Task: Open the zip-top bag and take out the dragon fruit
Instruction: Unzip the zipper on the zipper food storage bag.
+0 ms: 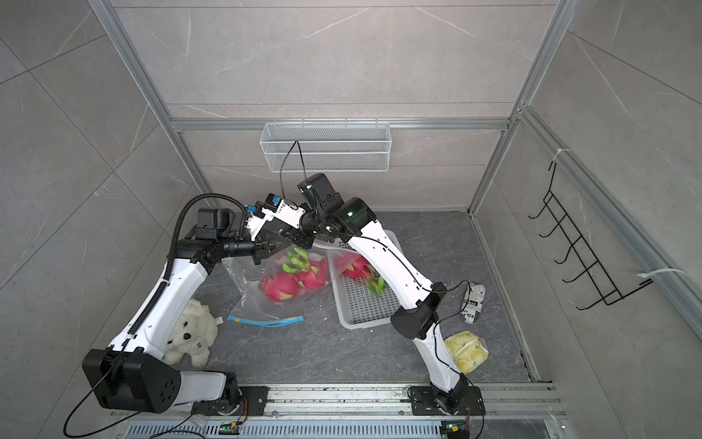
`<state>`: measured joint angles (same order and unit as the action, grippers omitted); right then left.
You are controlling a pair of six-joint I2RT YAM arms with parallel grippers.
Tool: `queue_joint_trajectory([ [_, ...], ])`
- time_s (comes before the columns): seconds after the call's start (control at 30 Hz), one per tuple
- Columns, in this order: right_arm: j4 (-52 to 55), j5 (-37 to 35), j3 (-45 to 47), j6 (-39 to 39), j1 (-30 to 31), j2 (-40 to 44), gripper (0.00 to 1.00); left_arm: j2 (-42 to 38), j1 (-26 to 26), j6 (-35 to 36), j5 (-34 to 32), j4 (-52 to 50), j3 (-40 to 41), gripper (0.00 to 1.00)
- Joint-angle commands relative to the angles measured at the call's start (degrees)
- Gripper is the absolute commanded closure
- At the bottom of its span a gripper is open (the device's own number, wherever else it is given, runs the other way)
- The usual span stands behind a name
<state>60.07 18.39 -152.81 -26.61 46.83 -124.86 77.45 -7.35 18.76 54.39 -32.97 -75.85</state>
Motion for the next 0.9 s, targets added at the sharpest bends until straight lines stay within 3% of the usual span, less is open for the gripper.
queue_joint_trajectory([
  [0.0,-0.9,0.6,0.0,-0.6,0.2,0.6,0.93,-1.9,0.2,0.4,-0.5,0.1,1.0,1.0],
  [0.4,2.2,2.1,8.3,-1.3,-0.4,3.4,0.89,-4.5,1.7,-5.8,-6.2,9.2,4.8,1.0],
  [0.87,0.4,-2.8,13.8,-0.4,-2.4,5.3,0.87,-6.8,4.6,-9.4,-1.3,13.9,7.3,1.0],
])
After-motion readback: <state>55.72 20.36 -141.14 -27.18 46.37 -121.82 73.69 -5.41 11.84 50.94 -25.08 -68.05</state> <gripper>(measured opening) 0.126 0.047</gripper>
